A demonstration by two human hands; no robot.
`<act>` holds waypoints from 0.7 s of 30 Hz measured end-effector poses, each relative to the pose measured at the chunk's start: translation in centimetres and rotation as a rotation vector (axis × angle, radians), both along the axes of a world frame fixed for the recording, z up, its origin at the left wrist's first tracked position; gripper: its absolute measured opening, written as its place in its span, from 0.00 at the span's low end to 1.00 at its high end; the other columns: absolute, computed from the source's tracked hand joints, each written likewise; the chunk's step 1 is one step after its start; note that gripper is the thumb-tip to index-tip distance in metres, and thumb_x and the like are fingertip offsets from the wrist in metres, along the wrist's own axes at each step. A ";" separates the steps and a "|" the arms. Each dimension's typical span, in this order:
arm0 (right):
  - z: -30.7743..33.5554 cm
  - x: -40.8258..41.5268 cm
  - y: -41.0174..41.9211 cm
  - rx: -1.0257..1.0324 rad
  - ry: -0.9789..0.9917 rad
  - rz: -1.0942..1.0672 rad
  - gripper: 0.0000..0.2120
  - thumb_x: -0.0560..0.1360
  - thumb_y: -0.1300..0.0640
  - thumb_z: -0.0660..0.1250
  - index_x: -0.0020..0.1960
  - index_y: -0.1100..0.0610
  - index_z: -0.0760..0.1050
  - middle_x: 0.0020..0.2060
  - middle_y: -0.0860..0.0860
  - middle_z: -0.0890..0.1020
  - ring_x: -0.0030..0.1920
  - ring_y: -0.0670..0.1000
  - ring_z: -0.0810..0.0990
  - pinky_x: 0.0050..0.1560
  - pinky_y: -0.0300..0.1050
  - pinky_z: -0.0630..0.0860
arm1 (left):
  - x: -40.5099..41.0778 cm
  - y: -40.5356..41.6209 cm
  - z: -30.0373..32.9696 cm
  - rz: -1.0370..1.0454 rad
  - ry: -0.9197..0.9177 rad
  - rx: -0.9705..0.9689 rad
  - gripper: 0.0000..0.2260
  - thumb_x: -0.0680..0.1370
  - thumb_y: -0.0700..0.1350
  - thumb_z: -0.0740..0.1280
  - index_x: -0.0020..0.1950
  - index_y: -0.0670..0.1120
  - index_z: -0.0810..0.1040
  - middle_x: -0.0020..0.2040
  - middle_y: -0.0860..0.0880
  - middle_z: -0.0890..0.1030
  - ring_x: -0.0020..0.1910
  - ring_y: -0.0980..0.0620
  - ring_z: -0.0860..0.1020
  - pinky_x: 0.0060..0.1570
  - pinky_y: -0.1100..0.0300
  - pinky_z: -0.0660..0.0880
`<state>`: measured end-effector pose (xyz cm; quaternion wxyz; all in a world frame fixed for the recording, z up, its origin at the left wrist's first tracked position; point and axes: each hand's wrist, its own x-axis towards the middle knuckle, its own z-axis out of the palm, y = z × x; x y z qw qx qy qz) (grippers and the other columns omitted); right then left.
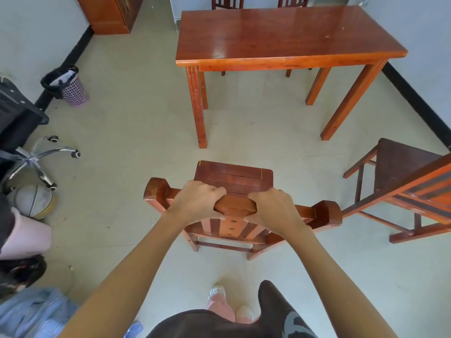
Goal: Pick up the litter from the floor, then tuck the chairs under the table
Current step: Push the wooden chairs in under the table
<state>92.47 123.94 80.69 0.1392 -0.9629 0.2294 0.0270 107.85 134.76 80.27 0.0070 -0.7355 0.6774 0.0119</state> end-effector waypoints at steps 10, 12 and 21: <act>-1.7 2.8 0.0 -0.055 -0.065 0.010 0.08 0.74 0.49 0.64 0.50 0.52 0.74 0.40 0.48 0.82 0.39 0.50 0.79 0.43 0.40 0.75 | 3.2 0.5 -1.0 0.010 0.074 -0.046 0.14 0.67 0.57 0.69 0.38 0.47 0.76 0.30 0.52 0.80 0.27 0.50 0.78 0.26 0.69 0.55; -2.0 2.5 0.3 -0.180 -0.097 -0.001 0.10 0.69 0.47 0.70 0.45 0.51 0.75 0.34 0.46 0.81 0.33 0.47 0.79 0.37 0.38 0.72 | 3.3 0.2 -1.1 -0.008 0.097 -0.039 0.14 0.71 0.57 0.67 0.44 0.46 0.76 0.36 0.51 0.82 0.34 0.50 0.80 0.30 0.66 0.61; -4.7 0.6 -0.8 -0.359 -0.282 -0.196 0.21 0.54 0.48 0.81 0.38 0.55 0.74 0.31 0.49 0.80 0.31 0.52 0.78 0.34 0.44 0.75 | 4.3 -1.5 -1.4 -0.051 0.064 0.037 0.20 0.76 0.60 0.59 0.59 0.46 0.71 0.53 0.49 0.81 0.49 0.50 0.79 0.49 0.62 0.70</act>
